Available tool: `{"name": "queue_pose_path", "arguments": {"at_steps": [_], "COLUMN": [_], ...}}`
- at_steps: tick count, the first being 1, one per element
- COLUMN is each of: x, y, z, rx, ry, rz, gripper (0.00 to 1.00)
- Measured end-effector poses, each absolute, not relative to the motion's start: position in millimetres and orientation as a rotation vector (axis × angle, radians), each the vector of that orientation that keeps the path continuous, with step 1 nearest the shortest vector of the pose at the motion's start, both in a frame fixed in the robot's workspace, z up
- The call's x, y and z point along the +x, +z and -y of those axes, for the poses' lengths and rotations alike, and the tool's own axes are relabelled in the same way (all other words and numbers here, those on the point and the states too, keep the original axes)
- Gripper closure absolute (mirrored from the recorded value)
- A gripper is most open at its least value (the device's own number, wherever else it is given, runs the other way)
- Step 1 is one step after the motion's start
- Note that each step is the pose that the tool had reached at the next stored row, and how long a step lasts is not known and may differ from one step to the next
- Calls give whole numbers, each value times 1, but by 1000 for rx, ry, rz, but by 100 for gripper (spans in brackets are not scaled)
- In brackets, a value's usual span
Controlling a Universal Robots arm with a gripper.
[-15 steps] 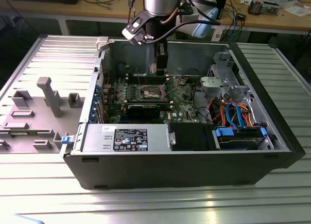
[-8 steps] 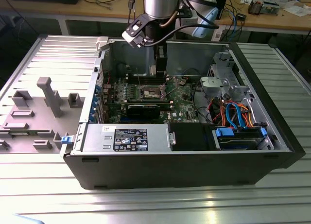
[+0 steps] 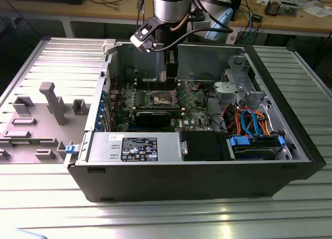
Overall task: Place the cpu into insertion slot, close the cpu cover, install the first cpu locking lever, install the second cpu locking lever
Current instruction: 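Place the cpu into insertion slot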
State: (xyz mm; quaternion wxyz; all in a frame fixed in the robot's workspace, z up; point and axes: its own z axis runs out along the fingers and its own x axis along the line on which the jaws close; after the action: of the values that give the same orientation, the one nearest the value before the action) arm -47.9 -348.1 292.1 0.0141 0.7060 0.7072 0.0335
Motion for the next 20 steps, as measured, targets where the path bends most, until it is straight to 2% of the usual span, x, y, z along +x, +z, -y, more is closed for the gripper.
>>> {"name": "queue_pose_path", "arguments": {"at_steps": [20], "x": [-48], "y": [285], "z": [348], "rx": [2199], "ry": [105], "rz": [-2202], "gripper": [45]}}
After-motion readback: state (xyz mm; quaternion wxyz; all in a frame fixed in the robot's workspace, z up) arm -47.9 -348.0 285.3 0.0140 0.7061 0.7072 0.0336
